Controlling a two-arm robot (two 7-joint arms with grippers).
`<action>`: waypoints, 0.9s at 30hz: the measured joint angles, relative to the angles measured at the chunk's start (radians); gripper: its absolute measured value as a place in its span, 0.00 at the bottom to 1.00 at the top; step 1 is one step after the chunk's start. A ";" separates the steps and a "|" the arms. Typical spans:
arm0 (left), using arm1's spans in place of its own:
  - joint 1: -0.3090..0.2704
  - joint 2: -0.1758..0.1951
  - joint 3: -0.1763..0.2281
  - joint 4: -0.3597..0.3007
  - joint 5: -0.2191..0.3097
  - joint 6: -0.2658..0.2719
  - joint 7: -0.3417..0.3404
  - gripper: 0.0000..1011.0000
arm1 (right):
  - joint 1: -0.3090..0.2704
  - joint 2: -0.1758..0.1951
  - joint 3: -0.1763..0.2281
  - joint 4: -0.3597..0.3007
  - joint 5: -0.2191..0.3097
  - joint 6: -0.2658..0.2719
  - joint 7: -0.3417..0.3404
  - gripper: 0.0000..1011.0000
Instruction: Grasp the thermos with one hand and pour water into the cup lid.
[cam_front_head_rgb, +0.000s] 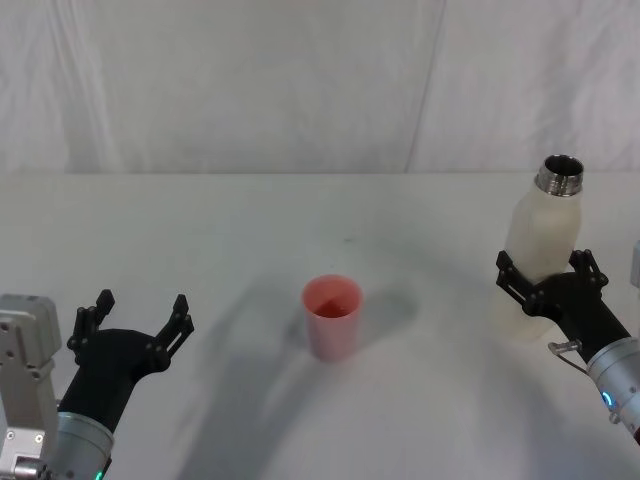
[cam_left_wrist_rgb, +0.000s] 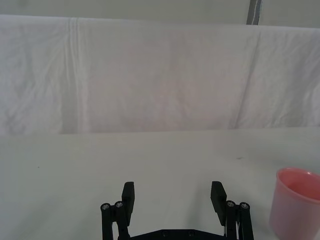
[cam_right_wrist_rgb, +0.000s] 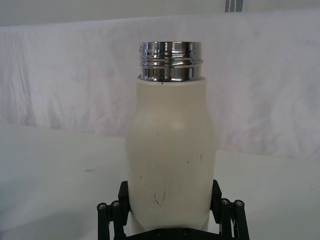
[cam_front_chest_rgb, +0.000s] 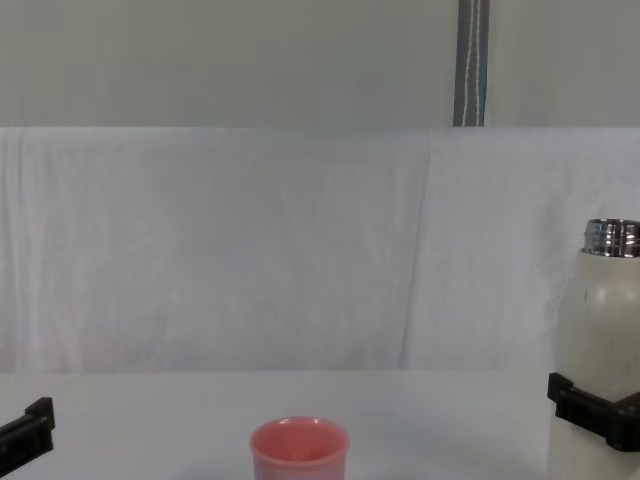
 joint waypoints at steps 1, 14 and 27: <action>0.000 0.000 0.000 0.000 0.000 0.000 0.000 0.99 | 0.000 0.000 0.000 0.000 0.000 0.000 0.000 0.94; 0.000 0.000 0.000 0.000 0.000 0.000 0.000 0.99 | -0.001 0.000 0.000 -0.001 -0.001 0.002 0.000 0.99; 0.000 0.000 0.000 0.000 0.000 0.000 0.000 0.99 | -0.001 0.000 0.000 -0.002 0.000 0.002 0.000 0.99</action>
